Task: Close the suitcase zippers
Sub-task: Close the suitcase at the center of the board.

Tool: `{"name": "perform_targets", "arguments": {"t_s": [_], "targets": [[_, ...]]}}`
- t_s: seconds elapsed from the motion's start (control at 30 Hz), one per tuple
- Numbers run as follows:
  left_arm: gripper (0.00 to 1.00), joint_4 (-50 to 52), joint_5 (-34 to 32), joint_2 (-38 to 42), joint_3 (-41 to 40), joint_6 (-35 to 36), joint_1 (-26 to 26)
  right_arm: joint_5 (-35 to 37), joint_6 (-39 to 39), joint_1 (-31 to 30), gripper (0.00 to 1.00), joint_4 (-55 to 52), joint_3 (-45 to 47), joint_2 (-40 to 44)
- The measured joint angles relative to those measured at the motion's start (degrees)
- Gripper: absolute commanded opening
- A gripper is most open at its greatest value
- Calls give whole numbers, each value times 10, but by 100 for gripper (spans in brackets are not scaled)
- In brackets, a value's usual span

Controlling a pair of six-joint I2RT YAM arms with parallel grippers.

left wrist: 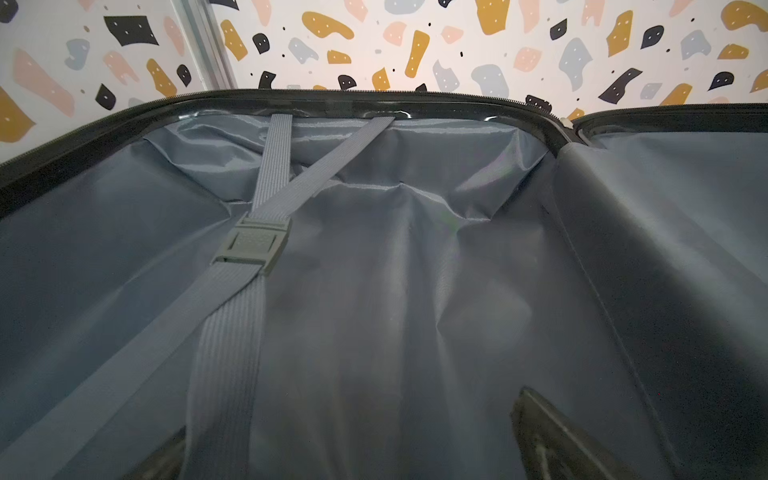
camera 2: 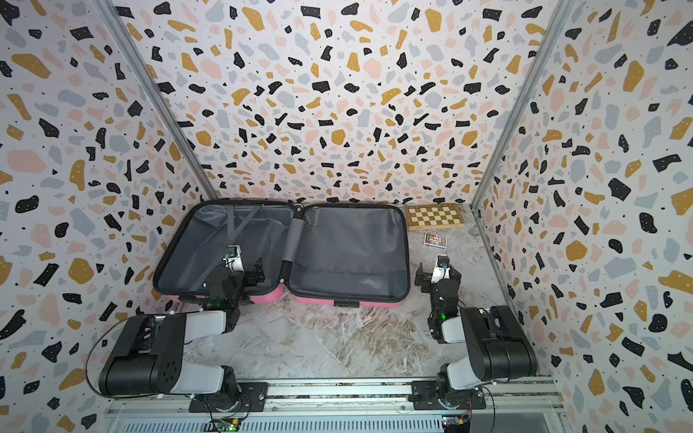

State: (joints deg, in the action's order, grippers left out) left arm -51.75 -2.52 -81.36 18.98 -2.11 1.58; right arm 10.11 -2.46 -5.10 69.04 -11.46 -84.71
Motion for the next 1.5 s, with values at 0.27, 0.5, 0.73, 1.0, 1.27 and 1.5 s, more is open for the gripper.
{"name": "perform_targets", "arguments": {"t_s": [0.27, 0.5, 0.73, 1.0, 1.27, 1.5], "targets": [[100, 0, 1, 0, 0, 0, 0, 0, 0, 0, 100, 0, 0, 0], [100, 1, 9, 0, 0, 9, 0, 0, 0, 0, 100, 0, 0, 0], [100, 1, 11, 0, 0, 11, 0, 0, 0, 0, 100, 0, 0, 0], [100, 1, 11, 0, 0, 11, 0, 6, 0, -1, 100, 0, 0, 1], [100, 74, -19, 88, -15, -7, -4, 20, -2, -1, 100, -20, 2, 30], [100, 296, -56, 168, 90, -34, -4, 28, -63, 47, 100, -219, -99, 117]]}}
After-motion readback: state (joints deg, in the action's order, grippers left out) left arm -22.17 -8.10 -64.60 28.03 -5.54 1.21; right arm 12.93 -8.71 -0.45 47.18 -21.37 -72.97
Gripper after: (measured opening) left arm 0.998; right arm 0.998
